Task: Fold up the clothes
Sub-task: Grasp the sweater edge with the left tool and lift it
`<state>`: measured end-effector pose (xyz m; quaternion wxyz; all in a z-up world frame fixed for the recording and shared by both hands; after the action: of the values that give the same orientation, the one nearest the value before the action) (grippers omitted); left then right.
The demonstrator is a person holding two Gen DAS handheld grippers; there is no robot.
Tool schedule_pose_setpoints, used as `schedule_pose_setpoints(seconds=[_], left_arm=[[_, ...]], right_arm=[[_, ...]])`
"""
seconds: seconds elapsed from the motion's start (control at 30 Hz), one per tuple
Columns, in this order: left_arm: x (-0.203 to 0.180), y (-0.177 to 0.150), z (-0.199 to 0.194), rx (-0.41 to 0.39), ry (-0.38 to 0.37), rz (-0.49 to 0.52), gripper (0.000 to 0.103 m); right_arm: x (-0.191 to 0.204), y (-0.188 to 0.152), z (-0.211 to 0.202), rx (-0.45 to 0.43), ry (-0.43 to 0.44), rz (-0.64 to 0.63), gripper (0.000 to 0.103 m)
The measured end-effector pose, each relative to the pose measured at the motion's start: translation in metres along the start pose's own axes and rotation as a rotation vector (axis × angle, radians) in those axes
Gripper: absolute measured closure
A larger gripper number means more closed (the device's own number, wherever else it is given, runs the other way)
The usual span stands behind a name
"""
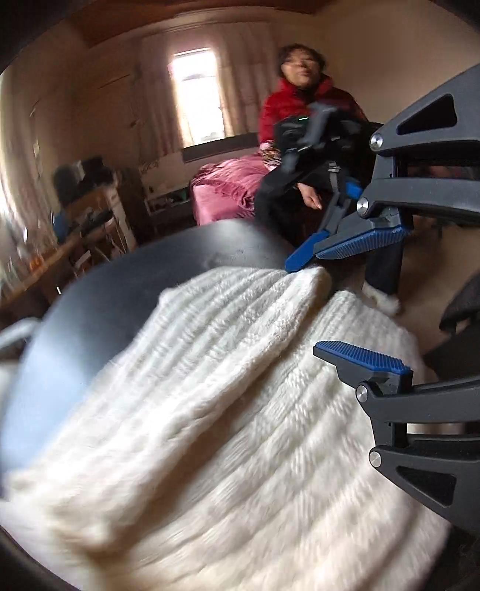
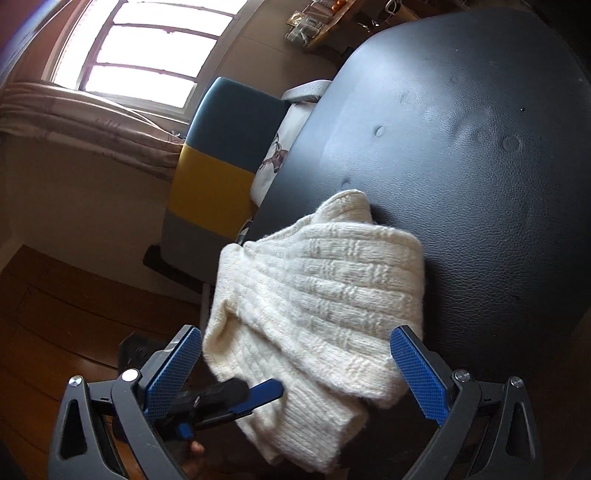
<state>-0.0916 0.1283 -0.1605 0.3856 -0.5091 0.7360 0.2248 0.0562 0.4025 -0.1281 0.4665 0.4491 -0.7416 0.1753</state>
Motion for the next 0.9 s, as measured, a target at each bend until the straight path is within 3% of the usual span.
schedule_pose_setpoints(seconds=[0.17,0.3,0.43,0.47,0.6,0.73,0.83,0.9], left_arm=[[0.030,0.011,0.015,-0.056,-0.032,-0.134,0.057],[0.038,0.027,0.042,-0.075,-0.007,-0.186,0.059],[0.035,0.029,0.053,-0.090,0.031,-0.181,0.097],[0.034,0.027,0.052,-0.099,0.032,-0.167,0.098],[0.014,0.013,0.007,-0.147,-0.062,-0.103,0.098],[0.007,-0.021,-0.080,-0.257,-0.155,0.012,0.098],[0.031,-0.051,-0.158,-0.364,-0.159,0.028,0.098],[0.064,-0.075,-0.208,-0.456,-0.118,-0.016,0.098]], right_arm=[[-0.009,0.001,0.004,0.012,-0.004,-0.009,0.000],[-0.010,0.002,0.004,0.011,-0.012,-0.020,0.000],[-0.010,0.002,-0.001,0.003,-0.032,-0.032,0.000],[-0.010,0.002,-0.002,0.000,-0.040,-0.031,0.000],[-0.016,0.001,-0.007,-0.014,-0.065,-0.004,0.000],[-0.012,-0.001,-0.007,-0.013,-0.090,-0.006,0.000],[-0.001,-0.003,0.000,0.006,-0.104,-0.041,0.000],[0.009,-0.004,0.006,0.023,-0.108,-0.072,0.000]])
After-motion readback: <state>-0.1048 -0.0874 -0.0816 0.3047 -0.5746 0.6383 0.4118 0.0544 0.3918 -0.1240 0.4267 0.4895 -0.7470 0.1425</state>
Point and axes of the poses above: each gripper's, at about its wrist camera, not at the fingertips, and z roughly the way its jaws point, x to its left, y to its top, the point moved 1 cm from there along z, roughly the way its jaws point, and after that the axes turned 15 degrees about x, right-handed, at the moved point
